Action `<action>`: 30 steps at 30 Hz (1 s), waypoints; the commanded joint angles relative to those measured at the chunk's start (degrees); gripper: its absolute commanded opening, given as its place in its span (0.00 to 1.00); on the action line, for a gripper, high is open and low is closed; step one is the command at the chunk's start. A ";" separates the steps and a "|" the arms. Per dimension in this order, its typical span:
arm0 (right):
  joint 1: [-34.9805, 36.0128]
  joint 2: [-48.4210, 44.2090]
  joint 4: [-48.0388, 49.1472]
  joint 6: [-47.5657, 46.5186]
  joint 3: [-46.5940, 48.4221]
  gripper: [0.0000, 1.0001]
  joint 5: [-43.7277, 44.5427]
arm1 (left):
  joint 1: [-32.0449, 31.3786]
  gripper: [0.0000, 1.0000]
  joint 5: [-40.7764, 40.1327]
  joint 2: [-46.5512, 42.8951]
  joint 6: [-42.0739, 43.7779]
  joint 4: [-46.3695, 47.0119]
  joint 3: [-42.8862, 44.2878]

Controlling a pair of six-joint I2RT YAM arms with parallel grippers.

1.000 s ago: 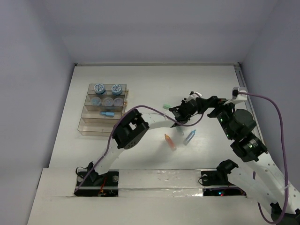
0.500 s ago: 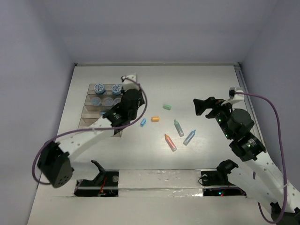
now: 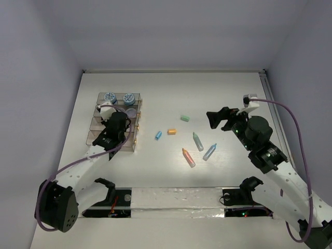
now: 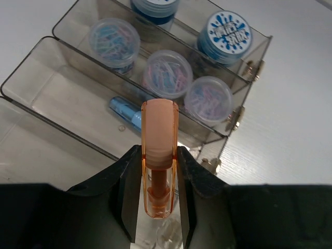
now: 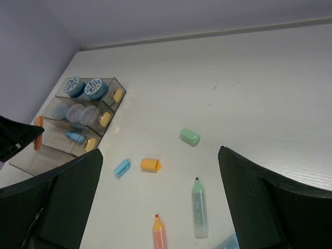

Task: Sort the stationery into containers
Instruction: Place the pen in the storage box.

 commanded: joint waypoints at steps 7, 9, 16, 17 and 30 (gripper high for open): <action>-0.07 1.52 4.00 0.25 0.02 0.99 -2.83 | 8.09 0.10 1.35 7.32 -5.61 9.81 0.78; -0.07 1.78 4.08 0.34 0.02 0.99 -3.01 | 9.41 0.10 1.70 8.20 -7.11 10.77 0.08; -0.07 2.13 4.52 0.60 -0.25 0.99 -3.63 | 11.62 0.10 3.19 10.32 -12.04 11.83 -0.18; -0.07 2.13 4.44 0.52 -0.25 0.99 -3.80 | 11.62 0.10 3.02 10.40 -12.74 12.01 -0.62; -0.07 2.66 4.79 0.69 -0.42 0.99 -4.94 | 12.14 0.13 0.47 13.83 -20.57 10.07 -2.20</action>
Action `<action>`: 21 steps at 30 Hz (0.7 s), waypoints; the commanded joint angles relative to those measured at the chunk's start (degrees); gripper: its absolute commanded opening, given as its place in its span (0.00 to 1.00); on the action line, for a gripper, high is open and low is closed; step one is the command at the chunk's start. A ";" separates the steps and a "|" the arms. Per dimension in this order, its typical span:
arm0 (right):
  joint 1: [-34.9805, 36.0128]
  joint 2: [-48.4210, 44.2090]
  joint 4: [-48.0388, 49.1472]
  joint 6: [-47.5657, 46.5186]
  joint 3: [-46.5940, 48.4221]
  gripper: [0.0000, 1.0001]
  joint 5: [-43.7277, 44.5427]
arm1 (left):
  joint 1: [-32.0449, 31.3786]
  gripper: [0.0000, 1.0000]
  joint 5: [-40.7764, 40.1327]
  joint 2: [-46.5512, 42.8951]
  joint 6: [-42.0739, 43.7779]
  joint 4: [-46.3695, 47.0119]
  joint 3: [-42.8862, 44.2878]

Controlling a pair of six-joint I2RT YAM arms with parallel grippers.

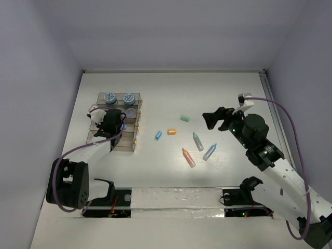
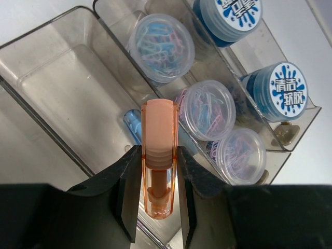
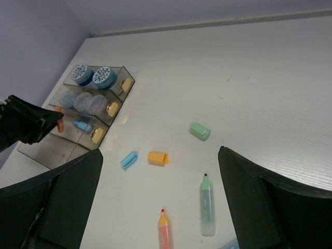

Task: Sort the stationery into containers
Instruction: Place the pen in the storage box.

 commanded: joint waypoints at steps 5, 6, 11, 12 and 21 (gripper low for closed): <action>-0.07 -0.14 3.56 0.28 -0.34 0.99 -0.83 | 0.30 0.19 -2.55 -0.40 -3.85 0.19 -1.77; -0.07 -0.14 3.65 0.28 -0.34 0.99 -0.75 | 0.30 0.21 -2.64 -0.92 -3.94 0.28 -1.95; -0.07 0.13 3.83 0.37 -0.51 0.99 -0.92 | 0.30 0.37 -2.64 -2.51 -3.94 1.16 -4.05; -0.07 0.13 3.83 0.28 -0.51 0.99 -0.84 | 0.30 0.37 -2.81 -2.68 -4.03 1.25 -4.32; -0.07 1.53 3.74 -0.60 -0.25 1.00 -0.75 | 0.30 0.53 -2.56 -8.82 -1.66 1.69 -4.85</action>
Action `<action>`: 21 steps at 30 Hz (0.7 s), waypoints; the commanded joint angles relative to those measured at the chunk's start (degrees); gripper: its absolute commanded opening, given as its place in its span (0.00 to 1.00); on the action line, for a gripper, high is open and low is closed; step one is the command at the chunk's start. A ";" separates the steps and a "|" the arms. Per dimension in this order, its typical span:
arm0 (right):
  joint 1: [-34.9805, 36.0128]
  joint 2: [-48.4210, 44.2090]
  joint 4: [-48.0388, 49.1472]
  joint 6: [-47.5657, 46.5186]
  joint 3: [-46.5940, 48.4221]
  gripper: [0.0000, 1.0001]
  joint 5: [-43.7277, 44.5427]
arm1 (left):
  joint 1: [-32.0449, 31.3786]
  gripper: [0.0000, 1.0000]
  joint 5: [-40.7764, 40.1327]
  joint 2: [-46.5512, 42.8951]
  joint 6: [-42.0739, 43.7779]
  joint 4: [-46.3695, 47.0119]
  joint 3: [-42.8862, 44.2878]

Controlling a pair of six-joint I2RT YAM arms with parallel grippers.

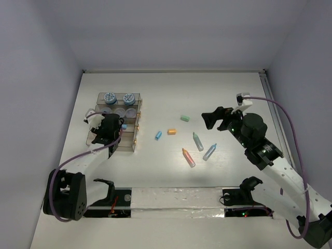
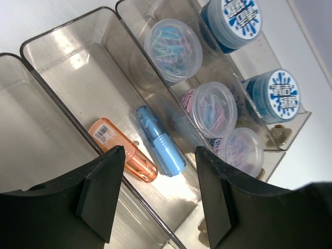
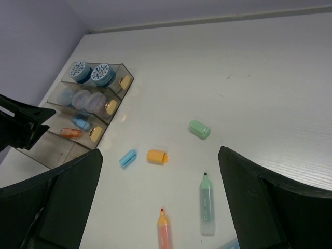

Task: Sort the stationery into containers
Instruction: Place the pen in the storage box, then pick up the pen from the center of the board.

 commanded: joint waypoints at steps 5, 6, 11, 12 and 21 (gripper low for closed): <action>-0.07 5.11 2.29 -1.79 1.18 1.00 -2.48 | -2.33 0.55 1.30 -12.47 6.21 2.83 0.13; -0.07 6.16 1.68 -2.22 1.61 1.00 -4.14 | -3.21 0.55 1.57 -13.97 8.39 2.92 0.40; -0.07 14.16 0.01 -3.37 4.69 1.00 -9.78 | -8.92 0.59 4.37 -21.89 13.95 1.34 2.68; -0.07 15.30 -1.13 -3.72 5.22 1.00 -9.95 | -9.80 0.59 7.25 -22.51 14.39 1.60 2.34; -0.07 20.95 -7.02 -0.05 5.06 0.91 -1.80 | -25.34 0.66 26.86 -20.32 19.22 12.50 -2.67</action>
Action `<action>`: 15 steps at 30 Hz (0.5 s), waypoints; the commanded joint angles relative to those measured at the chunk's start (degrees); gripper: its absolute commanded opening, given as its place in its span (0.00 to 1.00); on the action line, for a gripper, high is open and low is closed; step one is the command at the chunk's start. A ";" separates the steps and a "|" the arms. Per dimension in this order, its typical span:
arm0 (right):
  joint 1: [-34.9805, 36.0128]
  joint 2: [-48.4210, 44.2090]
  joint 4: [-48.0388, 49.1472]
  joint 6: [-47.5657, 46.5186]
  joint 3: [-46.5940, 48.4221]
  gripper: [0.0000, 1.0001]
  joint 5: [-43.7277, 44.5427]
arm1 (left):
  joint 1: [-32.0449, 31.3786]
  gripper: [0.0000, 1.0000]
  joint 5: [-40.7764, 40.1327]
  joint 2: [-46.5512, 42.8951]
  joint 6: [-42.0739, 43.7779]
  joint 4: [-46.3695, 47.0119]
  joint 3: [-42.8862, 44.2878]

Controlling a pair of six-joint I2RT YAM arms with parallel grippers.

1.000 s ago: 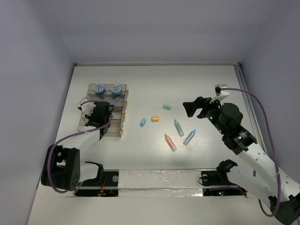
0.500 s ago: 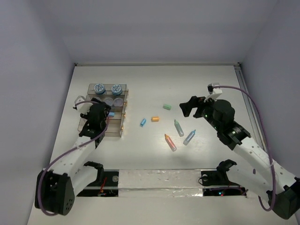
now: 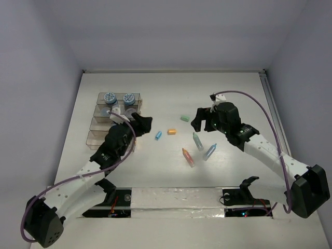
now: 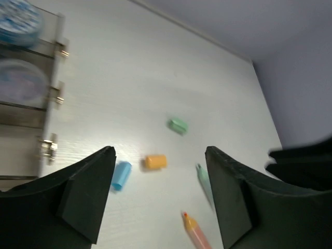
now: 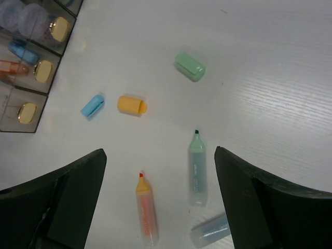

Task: Sort the stationery into containers
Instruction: Pick up the pen from the center of the board.

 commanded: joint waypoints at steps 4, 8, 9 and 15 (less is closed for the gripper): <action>-0.07 -4.46 -4.63 6.88 -4.95 0.83 9.05 | -10.16 0.77 15.19 3.45 5.97 11.67 -3.01; -0.07 -7.72 -9.81 14.36 -9.09 0.79 14.24 | -16.15 0.82 21.26 6.26 8.43 16.85 -4.24; -0.07 -8.34 -11.65 18.03 -9.80 0.77 16.16 | -17.38 0.83 22.22 7.14 9.56 17.39 -4.42; -0.07 -4.22 -20.08 26.41 -8.67 0.69 17.76 | -24.59 0.87 25.47 8.38 12.03 21.61 -6.00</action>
